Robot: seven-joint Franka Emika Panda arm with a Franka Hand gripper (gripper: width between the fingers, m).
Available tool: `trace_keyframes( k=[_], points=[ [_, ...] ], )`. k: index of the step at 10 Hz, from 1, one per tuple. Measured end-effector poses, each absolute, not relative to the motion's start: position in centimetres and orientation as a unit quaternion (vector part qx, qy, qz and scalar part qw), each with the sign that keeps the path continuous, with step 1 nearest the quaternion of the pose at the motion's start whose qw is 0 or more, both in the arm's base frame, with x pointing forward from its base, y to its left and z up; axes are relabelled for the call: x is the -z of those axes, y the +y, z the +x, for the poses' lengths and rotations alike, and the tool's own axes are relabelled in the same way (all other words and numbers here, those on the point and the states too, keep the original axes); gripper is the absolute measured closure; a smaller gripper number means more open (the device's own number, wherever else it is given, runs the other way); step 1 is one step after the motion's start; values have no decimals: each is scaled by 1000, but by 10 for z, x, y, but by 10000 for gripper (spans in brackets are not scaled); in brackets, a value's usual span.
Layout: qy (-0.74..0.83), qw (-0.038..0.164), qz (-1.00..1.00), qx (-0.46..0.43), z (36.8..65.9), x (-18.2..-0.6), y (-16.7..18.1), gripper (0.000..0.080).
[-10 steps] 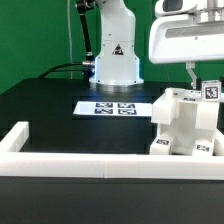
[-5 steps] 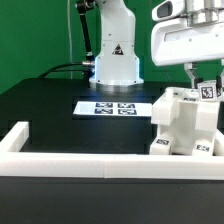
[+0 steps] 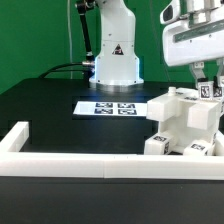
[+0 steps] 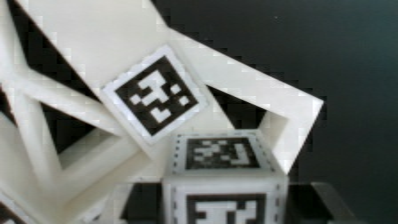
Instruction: Assemble chair
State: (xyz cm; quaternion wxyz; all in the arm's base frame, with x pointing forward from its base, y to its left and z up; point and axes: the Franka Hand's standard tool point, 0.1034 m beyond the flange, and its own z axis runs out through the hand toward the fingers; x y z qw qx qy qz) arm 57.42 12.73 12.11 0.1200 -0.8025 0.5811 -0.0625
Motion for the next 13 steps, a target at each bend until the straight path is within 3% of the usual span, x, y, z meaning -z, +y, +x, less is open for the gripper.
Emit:
trace_keyframes(
  k=[4,6,7,8,13],
  points=[
    [639,127,-757,52,574,-121,128,514],
    [618,123,-775,52,574,-121,130,276],
    [597,118,-792,52,574,-121,132,190],
    [539,108,-833,61,575,-122,134,158],
    [347,83,-931,81,580,-127,136,151]
  ],
)
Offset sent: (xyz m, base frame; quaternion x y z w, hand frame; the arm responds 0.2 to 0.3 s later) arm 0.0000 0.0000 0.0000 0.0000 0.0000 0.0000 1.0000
